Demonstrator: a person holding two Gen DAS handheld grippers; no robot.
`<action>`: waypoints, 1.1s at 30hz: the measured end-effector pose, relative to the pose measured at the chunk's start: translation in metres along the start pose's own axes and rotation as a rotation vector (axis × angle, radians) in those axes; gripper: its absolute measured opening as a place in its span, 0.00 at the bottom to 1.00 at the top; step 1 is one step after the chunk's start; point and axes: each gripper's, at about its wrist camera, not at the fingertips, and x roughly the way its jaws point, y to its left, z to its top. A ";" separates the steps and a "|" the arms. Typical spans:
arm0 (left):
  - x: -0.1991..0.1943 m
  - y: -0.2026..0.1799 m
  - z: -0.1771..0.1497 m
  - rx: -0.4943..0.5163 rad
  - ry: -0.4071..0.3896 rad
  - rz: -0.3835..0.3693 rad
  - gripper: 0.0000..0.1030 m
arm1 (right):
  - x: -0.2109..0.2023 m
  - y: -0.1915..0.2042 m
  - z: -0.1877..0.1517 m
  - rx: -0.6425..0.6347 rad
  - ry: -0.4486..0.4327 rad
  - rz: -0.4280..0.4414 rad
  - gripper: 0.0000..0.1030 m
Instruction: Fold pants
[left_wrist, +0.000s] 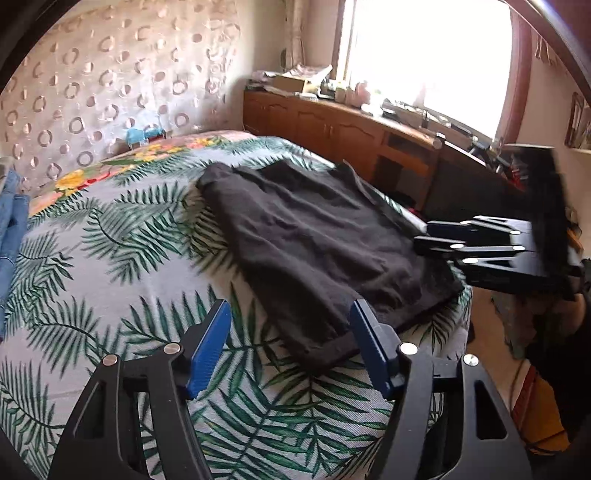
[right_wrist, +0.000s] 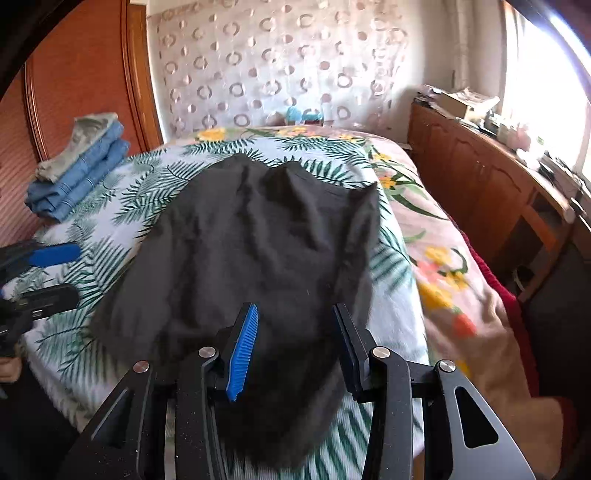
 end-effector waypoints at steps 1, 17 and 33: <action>0.003 -0.002 -0.002 0.004 0.013 -0.001 0.66 | -0.006 0.001 -0.005 0.003 0.000 -0.007 0.42; 0.018 -0.006 -0.017 0.007 0.086 0.005 0.62 | -0.012 0.009 -0.035 0.081 0.043 -0.034 0.42; 0.010 -0.010 -0.023 -0.037 0.085 -0.081 0.41 | -0.013 0.004 -0.042 0.074 0.005 0.040 0.11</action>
